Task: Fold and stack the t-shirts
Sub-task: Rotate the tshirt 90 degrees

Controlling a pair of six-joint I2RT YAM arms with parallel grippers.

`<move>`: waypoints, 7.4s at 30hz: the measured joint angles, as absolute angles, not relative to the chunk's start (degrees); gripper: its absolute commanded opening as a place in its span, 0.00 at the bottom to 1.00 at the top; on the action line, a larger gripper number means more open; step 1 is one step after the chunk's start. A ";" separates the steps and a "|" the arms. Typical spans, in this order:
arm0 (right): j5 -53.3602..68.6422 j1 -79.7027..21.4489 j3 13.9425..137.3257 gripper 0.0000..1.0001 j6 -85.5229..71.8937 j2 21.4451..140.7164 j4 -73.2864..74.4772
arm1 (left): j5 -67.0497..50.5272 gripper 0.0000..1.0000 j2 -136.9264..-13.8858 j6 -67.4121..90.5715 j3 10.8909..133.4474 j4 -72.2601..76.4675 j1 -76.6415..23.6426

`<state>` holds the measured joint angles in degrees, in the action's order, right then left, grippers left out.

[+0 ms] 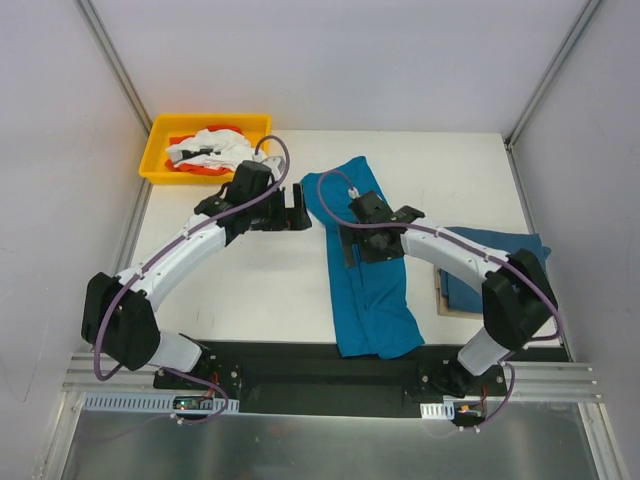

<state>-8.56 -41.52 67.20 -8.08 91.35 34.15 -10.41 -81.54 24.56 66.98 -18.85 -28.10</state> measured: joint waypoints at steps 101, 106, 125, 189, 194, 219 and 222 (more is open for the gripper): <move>-3.31 -36.91 57.82 0.97 -17.43 79.85 31.64 | -17.41 0.32 -79.99 52.51 36.07 -9.32 -48.90; -4.36 -36.91 56.58 0.97 -17.56 76.93 31.31 | -17.21 0.18 -83.94 54.65 37.32 -8.01 -50.70; -7.14 -48.95 59.55 0.97 -12.27 82.54 29.43 | -16.05 0.59 -79.94 55.59 35.05 -12.95 -51.05; -18.55 -50.85 87.35 0.97 -11.70 117.14 38.83 | 8.08 0.99 -50.28 54.02 33.56 -40.97 -46.39; -18.59 -50.06 86.37 0.97 -11.77 116.97 38.68 | 8.08 0.99 -50.63 53.78 33.63 -40.86 -46.39; -21.08 -46.04 81.08 0.97 -11.75 110.10 39.86 | 8.08 0.99 -51.48 53.08 33.63 -40.62 -46.39; -19.35 -45.65 80.03 0.97 -10.87 108.57 39.38 | 8.08 0.99 -51.46 53.06 33.63 -40.56 -46.37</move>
<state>-19.35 -45.65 80.03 -10.87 108.57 39.38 8.08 -51.46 53.06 33.63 -40.56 -46.37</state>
